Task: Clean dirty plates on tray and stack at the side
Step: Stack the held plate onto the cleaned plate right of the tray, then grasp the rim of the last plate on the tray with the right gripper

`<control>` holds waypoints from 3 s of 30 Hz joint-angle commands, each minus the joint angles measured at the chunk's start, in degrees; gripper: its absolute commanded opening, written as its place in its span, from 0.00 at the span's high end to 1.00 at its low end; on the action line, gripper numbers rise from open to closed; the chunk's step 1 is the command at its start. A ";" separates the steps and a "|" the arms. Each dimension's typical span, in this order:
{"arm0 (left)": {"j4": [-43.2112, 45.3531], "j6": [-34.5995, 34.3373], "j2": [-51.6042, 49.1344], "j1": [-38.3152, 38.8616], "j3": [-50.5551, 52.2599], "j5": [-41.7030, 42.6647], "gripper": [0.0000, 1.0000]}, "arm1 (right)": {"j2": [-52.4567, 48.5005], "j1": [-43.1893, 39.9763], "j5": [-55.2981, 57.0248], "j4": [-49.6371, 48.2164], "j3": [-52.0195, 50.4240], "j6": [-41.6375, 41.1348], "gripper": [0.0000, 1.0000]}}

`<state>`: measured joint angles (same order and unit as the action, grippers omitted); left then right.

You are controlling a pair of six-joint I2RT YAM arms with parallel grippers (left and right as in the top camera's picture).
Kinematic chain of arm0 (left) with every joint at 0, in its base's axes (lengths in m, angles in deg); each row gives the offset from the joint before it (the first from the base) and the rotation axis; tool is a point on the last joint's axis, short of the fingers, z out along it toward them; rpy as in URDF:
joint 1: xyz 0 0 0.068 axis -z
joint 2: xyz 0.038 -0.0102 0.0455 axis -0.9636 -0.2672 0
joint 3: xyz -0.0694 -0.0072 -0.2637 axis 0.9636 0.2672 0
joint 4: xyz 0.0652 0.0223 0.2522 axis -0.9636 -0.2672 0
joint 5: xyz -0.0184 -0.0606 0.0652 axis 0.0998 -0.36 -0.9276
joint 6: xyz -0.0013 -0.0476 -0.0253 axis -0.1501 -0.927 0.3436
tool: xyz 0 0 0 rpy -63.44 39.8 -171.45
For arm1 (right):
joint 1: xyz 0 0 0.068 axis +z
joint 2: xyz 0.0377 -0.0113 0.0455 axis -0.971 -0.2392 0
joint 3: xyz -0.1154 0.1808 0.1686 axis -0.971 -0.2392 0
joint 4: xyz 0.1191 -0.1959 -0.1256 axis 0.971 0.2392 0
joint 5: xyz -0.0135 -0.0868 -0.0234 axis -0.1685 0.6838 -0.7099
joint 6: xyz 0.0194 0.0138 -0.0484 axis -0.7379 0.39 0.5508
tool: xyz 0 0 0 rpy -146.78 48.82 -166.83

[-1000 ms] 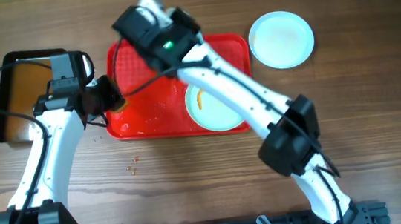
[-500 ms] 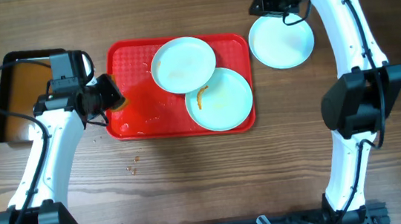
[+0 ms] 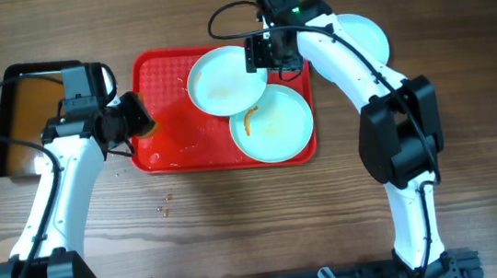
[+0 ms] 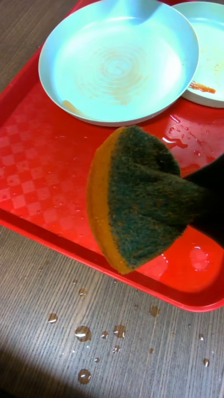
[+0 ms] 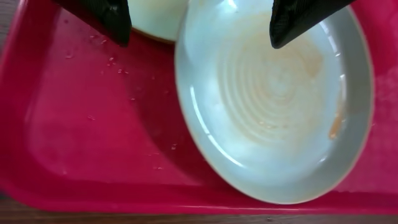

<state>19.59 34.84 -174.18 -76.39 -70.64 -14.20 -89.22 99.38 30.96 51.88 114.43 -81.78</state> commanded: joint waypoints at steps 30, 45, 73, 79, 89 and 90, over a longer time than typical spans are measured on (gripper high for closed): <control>-0.15 -0.26 -0.37 -0.11 0.11 0.68 0.96 | -2.23 -1.55 -3.61 -3.61 6.21 -0.85 0.96; -0.22 -0.28 -0.37 -0.11 0.11 0.68 0.96 | 8.15 -23.67 16.90 9.90 3.58 -1.57 0.96; 0.07 -0.28 -0.37 -0.11 0.11 0.70 0.96 | 7.45 3.50 5.07 20.46 -12.07 -6.93 0.93; 0.02 -0.28 -0.37 -0.11 0.11 0.68 0.96 | 7.45 4.85 5.68 16.83 -21.62 -13.31 0.91; -0.17 -0.31 -0.37 -0.11 0.11 0.70 0.96 | 14.73 4.76 8.72 17.55 -21.99 -7.93 0.00; -0.20 -0.31 -0.37 -0.11 0.11 0.70 0.96 | 14.71 4.76 7.08 17.51 -22.21 -7.45 0.00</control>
<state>19.35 34.84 -174.21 -76.39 -70.64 -14.20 -75.84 104.39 39.66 69.32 92.55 -92.84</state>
